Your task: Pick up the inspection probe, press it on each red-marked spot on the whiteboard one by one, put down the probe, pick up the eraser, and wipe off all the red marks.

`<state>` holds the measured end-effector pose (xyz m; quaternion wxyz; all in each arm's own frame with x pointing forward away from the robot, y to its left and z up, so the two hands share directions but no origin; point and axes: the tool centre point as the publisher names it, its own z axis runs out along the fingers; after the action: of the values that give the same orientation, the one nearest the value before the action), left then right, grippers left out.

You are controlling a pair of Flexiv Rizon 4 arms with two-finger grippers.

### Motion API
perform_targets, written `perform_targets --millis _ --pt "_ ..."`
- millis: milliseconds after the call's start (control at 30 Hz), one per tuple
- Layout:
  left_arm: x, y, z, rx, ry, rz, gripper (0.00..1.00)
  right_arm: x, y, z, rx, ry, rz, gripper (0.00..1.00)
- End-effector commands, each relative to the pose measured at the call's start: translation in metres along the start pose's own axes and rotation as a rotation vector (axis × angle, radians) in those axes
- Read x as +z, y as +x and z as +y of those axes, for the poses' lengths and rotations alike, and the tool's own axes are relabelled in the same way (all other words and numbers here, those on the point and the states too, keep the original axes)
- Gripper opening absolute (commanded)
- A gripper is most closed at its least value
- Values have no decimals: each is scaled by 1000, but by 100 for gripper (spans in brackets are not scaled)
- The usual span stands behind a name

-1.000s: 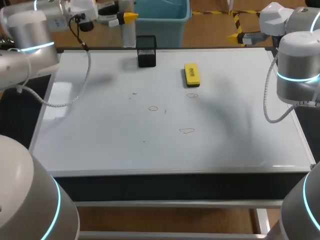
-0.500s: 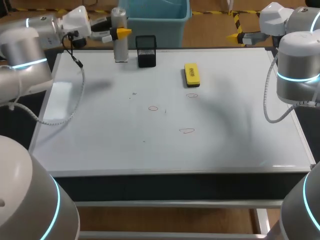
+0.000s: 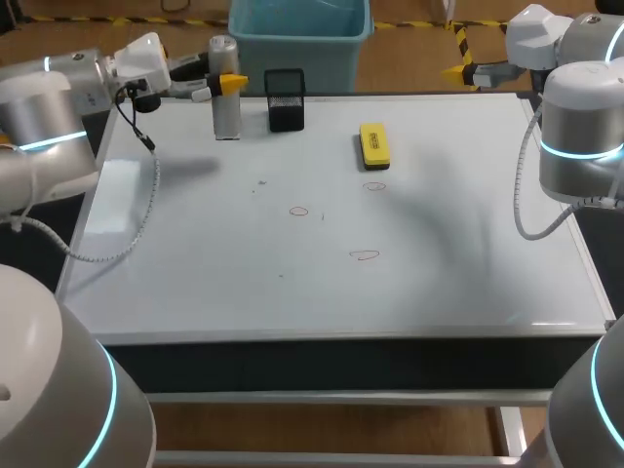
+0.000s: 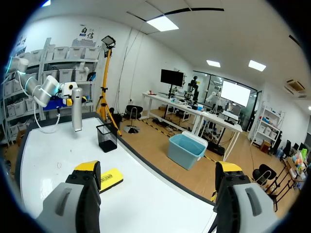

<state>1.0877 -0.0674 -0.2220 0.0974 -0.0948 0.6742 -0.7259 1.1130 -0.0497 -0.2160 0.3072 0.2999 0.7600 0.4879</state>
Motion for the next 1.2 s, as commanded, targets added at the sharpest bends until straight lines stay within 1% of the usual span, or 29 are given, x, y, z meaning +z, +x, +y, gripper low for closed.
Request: perform_targets --millis 33,600,667,700,733,833,900,967,1033,1067,1100,1200 --pt "2 -3 -2 -1 -2 7 0 0 0 0 0 1 1 100" --pt "2 -3 -2 -1 -2 7 0 0 0 0 0 1 1 100" --pt "2 -3 -2 -1 -2 7 0 3 5 13 -93 -12 87 100" --pt "2 -3 -2 -1 -2 7 0 5 9 19 -132 -18 144 100" --pt "2 -3 -2 -1 -2 7 0 7 15 23 -182 -2 207 100" --pt "2 -3 -2 -1 -2 7 0 15 29 28 -313 36 332 100" --pt "2 -3 -2 -1 -2 7 0 20 38 27 -391 53 427 100" --pt "2 -3 -2 -1 -2 7 0 23 47 24 -480 95 516 100" --pt "2 -3 -2 -1 -2 7 0 25 57 21 -562 110 623 100" --pt "2 -3 -2 -1 -2 7 0 26 61 19 -619 131 671 100" --pt "2 -3 -2 -1 -2 7 0 27 66 15 -698 166 709 100" --pt "2 -3 -2 -1 -2 7 0 29 74 5 -875 239 816 100"
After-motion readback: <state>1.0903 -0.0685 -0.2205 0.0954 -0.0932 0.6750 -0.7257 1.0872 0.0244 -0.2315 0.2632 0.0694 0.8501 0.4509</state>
